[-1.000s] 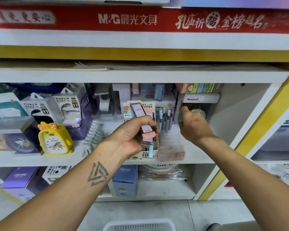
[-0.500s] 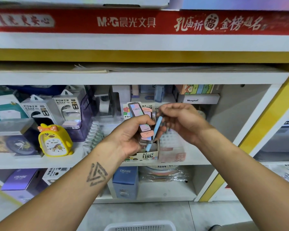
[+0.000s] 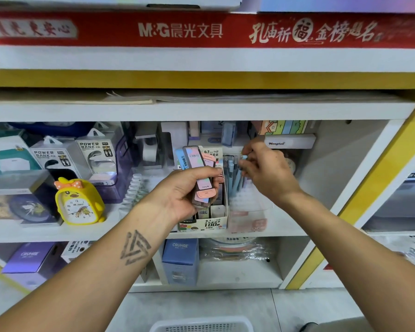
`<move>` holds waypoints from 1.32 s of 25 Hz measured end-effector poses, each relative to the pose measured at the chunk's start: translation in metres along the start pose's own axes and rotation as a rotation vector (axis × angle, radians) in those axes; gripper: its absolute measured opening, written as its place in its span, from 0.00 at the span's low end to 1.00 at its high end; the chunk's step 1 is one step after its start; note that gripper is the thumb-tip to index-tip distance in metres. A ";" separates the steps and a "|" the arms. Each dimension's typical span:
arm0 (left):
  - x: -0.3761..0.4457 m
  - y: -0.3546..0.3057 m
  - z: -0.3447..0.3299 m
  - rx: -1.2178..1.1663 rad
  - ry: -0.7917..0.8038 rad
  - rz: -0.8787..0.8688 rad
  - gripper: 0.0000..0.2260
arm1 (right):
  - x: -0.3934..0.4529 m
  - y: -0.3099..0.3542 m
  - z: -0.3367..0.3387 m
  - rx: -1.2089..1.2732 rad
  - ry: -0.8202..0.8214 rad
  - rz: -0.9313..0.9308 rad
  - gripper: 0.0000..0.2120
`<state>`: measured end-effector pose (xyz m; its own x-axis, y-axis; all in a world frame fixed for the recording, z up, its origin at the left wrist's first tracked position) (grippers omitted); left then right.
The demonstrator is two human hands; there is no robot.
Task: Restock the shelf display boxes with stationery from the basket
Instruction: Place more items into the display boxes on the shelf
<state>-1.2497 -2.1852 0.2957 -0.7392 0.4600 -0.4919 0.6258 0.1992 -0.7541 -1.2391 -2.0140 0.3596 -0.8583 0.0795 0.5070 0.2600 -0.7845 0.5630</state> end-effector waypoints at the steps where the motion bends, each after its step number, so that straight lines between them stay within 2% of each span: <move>1: 0.000 0.001 0.000 -0.014 0.000 0.005 0.07 | 0.000 -0.001 -0.003 0.009 0.015 0.009 0.05; 4: 0.001 0.003 -0.001 -0.011 -0.004 0.014 0.08 | -0.001 0.001 -0.007 0.027 0.030 0.018 0.07; 8: -0.001 0.001 0.005 0.004 0.003 0.019 0.10 | 0.000 0.018 -0.024 0.053 0.134 0.073 0.13; 14: 0.000 0.005 0.000 0.062 0.017 0.023 0.16 | -0.004 0.016 -0.030 0.051 0.174 0.099 0.11; 17: -0.002 0.003 -0.001 0.090 0.021 0.001 0.18 | -0.003 0.015 -0.028 -0.106 0.157 0.108 0.06; 19: -0.003 0.001 -0.001 0.100 0.030 -0.015 0.14 | 0.001 0.021 -0.022 -0.228 0.098 0.120 0.07; 20: -0.004 -0.001 0.000 0.094 0.026 -0.030 0.11 | 0.002 0.024 -0.017 -0.152 0.059 0.078 0.08; 21: -0.005 -0.004 0.002 0.076 0.016 -0.049 0.09 | 0.003 0.023 -0.016 0.075 0.044 -0.010 0.08; 23: -0.007 -0.012 0.006 0.023 0.004 -0.097 0.07 | -0.002 0.030 -0.035 0.587 0.202 -0.200 0.12; 24: -0.008 -0.017 0.008 0.003 0.004 -0.127 0.07 | -0.008 0.039 -0.048 0.658 0.319 -0.216 0.17; 26: -0.009 -0.026 0.012 -0.009 0.005 -0.189 0.09 | -0.020 0.055 -0.069 0.614 0.479 -0.201 0.23; 29: -0.011 -0.034 0.017 0.100 -0.032 -0.283 0.06 | -0.022 0.061 -0.080 0.675 0.462 -0.229 0.22; 33: -0.013 -0.044 0.020 0.137 -0.047 -0.358 0.10 | -0.021 0.062 -0.078 0.839 0.428 -0.262 0.16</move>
<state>-1.2727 -2.2168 0.3268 -0.9174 0.3413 -0.2046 0.2898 0.2207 -0.9313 -1.2389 -2.1126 0.3329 -0.9788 -0.1712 0.1128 0.1260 -0.0684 0.9897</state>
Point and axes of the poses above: each hand's wrist, its own x-axis towards the middle knuckle, its own z-axis out of the back of the hand, y = z × x, the point moved 10 cm from there along x, towards the middle knuckle, and after that the axes turned 5 degrees about z, right-handed, at the moved point
